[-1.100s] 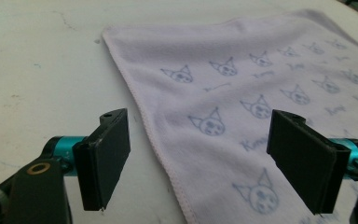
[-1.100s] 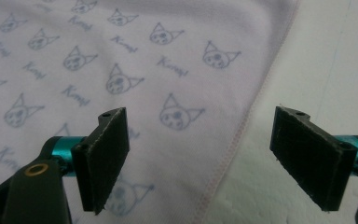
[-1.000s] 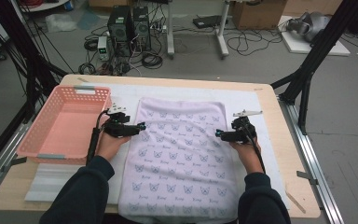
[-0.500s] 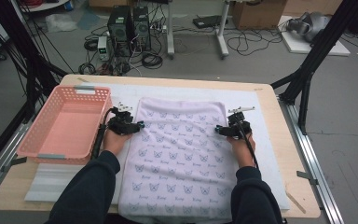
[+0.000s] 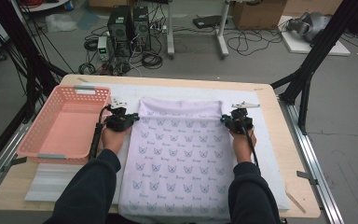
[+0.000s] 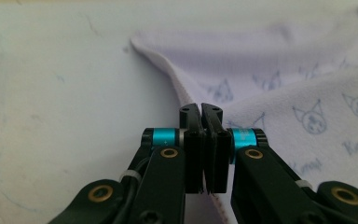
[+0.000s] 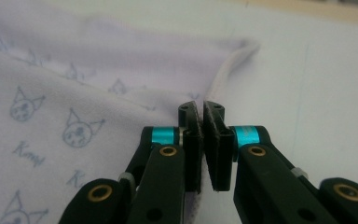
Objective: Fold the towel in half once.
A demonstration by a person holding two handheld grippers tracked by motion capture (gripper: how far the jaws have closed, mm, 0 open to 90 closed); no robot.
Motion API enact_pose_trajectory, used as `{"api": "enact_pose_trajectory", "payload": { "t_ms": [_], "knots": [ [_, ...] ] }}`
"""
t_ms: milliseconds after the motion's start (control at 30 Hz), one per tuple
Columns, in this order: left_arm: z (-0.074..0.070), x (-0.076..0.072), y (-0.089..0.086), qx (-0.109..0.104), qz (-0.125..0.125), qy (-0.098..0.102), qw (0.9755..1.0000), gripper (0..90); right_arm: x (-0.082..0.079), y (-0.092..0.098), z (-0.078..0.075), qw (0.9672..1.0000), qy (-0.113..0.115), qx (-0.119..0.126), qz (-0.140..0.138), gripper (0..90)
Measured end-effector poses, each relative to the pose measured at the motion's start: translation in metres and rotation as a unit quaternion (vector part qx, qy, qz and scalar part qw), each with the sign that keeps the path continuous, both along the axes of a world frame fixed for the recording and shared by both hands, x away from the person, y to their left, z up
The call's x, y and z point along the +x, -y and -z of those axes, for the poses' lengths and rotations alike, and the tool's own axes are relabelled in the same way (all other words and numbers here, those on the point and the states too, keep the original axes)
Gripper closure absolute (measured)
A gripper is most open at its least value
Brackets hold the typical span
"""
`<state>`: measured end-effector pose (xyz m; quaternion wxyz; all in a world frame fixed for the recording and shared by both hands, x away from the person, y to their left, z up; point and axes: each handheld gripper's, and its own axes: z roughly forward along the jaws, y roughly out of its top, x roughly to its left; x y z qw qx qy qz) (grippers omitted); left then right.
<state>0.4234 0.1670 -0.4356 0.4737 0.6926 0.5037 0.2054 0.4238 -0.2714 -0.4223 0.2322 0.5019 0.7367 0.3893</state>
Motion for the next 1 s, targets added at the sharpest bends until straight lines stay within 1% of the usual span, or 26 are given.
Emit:
{"api": "enact_pose_trajectory", "payload": {
  "t_ms": [33,67,100,133,200,267,333,367,400,433,467,500,533,567,633,700,733,767,833,867,933,1000],
  "knots": [
    [-0.002,-0.001,-0.002,-0.012,-0.003,0.001,0.9999,87.4,0.000,0.000,-0.004,1.0000,0.006,0.003,-0.003,86.2],
    [-0.003,-0.001,-0.003,-0.024,-0.003,-0.002,0.9997,87.4,0.000,0.000,-0.008,0.9999,0.006,0.003,-0.008,86.1],
    [-0.004,-0.002,-0.005,-0.025,0.002,-0.007,0.9997,87.3,-0.001,0.001,-0.011,0.9999,0.010,0.006,-0.012,86.1],
    [-0.006,-0.004,-0.005,-0.025,0.010,-0.012,0.9996,87.3,-0.003,0.002,-0.013,0.9997,0.011,0.016,-0.017,86.0],
    [-0.009,-0.009,-0.006,-0.029,0.026,-0.016,0.9991,87.2,-0.007,0.005,-0.016,0.9993,0.007,0.025,-0.027,85.9],
    [-0.014,-0.017,-0.006,-0.035,0.042,-0.008,0.9985,87.1,-0.014,0.006,-0.018,0.9987,0.005,0.030,-0.040,85.8],
    [-0.018,-0.025,-0.007,-0.044,0.048,0.000,0.9979,87.1,-0.022,0.007,-0.019,0.9981,0.006,0.037,-0.050,85.8],
    [-0.021,-0.029,-0.009,-0.045,0.049,0.002,0.9978,87.1,-0.026,0.008,-0.019,0.9976,0.003,0.047,-0.052,85.7],
    [-0.022,-0.033,-0.011,-0.050,0.051,0.002,0.9974,87.0,-0.030,0.009,-0.019,0.9969,-0.001,0.056,-0.055,85.6],
    [-0.024,-0.036,-0.013,-0.052,0.058,-0.005,0.9969,87.1,-0.034,0.011,-0.020,0.9963,-0.010,0.063,-0.058,85.6],
    [-0.026,-0.040,-0.014,-0.048,0.068,-0.008,0.9965,87.0,-0.039,0.011,-0.022,0.9962,0.001,0.062,-0.060,85.6],
    [-0.027,-0.046,-0.014,-0.049,0.074,-0.002,0.9960,87.1,-0.044,0.012,-0.023,0.9960,0.005,0.062,-0.064,85.6],
    [-0.027,-0.053,-0.014,-0.052,0.080,0.001,0.9954,87.1,-0.049,0.014,-0.024,0.9961,0.005,0.059,-0.066,85.6],
    [-0.027,-0.058,-0.014,-0.050,0.089,0.002,0.9948,87.0,-0.055,0.015,-0.025,0.9962,0.010,0.056,-0.067,85.6],
    [-0.025,-0.070,-0.015,-0.049,0.099,0.000,0.9939,86.9,-0.066,0.019,-0.025,0.9954,0.012,0.064,-0.070,85.5],
    [-0.022,-0.081,-0.016,-0.043,0.110,-0.002,0.9931,86.8,-0.078,0.020,-0.022,0.9951,0.012,0.066,-0.073,85.2],
    [-0.020,-0.086,-0.016,-0.037,0.112,0.000,0.9930,86.7,-0.084,0.022,-0.020,0.9952,0.013,0.062,-0.075,85.2],
    [-0.018,-0.091,-0.017,-0.039,0.115,0.000,0.9926,86.7,-0.090,0.022,-0.019,0.9952,0.010,0.063,-0.075,85.2],
    [-0.015,-0.100,-0.019,-0.040,0.118,-0.001,0.9922,86.8,-0.102,0.024,-0.015,0.9948,0.013,0.066,-0.076,85.2],
    [-0.014,-0.104,-0.020,-0.044,0.118,0.000,0.9920,86.8,-0.108,0.026,-0.013,0.9945,0.015,0.070,-0.076,85.2],
    [-0.012,-0.110,-0.022,-0.051,0.122,-0.001,0.9913,86.8,-0.118,0.027,-0.009,0.9941,0.010,0.074,-0.079,85.1],
    [-0.010,-0.118,-0.023,-0.053,0.125,0.001,0.9907,86.8,-0.126,0.028,-0.007,0.9937,0.010,0.075,-0.083,85.1]
  ]
}}
